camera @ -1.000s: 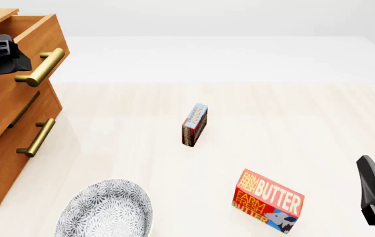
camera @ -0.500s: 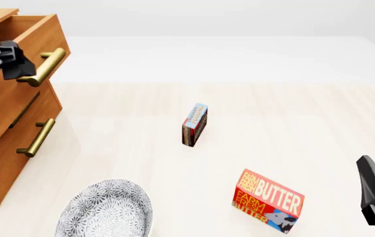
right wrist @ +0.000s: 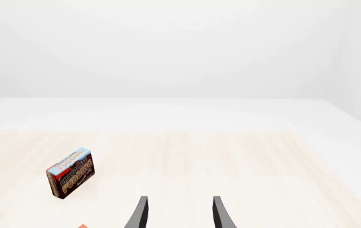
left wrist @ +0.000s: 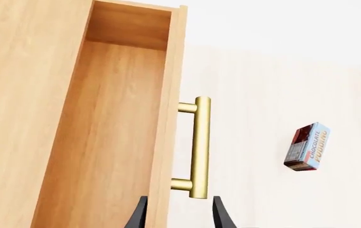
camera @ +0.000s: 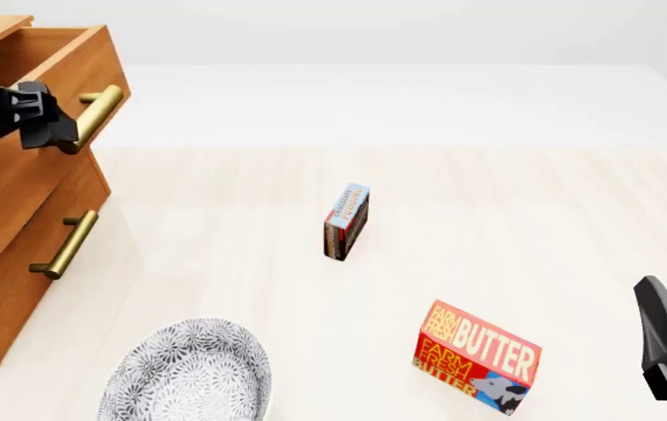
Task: Put the chocolate pudding in the top drawer of the cabinet and close it.
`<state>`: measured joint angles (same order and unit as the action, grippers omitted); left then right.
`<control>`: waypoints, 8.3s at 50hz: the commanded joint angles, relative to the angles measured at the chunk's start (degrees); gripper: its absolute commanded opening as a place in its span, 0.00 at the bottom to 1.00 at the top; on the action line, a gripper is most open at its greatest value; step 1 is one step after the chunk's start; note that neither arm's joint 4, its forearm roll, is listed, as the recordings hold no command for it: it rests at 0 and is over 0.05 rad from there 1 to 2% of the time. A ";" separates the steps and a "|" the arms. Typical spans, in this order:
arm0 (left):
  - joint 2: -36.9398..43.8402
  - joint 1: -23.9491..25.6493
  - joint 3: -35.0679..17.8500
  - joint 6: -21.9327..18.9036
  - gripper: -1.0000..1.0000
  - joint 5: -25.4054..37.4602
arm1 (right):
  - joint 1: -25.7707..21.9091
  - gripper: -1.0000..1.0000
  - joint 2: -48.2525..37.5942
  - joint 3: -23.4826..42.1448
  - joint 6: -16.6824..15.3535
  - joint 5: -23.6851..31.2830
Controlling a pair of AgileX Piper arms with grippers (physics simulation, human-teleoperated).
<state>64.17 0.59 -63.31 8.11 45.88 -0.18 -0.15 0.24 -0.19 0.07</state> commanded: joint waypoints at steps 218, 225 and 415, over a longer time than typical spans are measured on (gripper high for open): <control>3.46 23.12 3.96 9.48 1.00 -14.45 | 0.10 1.00 0.10 0.02 -0.04 0.10; 2.88 23.51 0.62 6.70 1.00 -12.77 | 0.11 1.00 0.10 0.02 -0.02 0.10; -6.10 59.53 35.81 -5.69 1.00 -69.24 | 0.12 1.00 0.10 0.02 -0.01 0.10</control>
<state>54.51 60.32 -27.38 0.37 -19.74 -0.07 -0.05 0.26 -0.22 0.17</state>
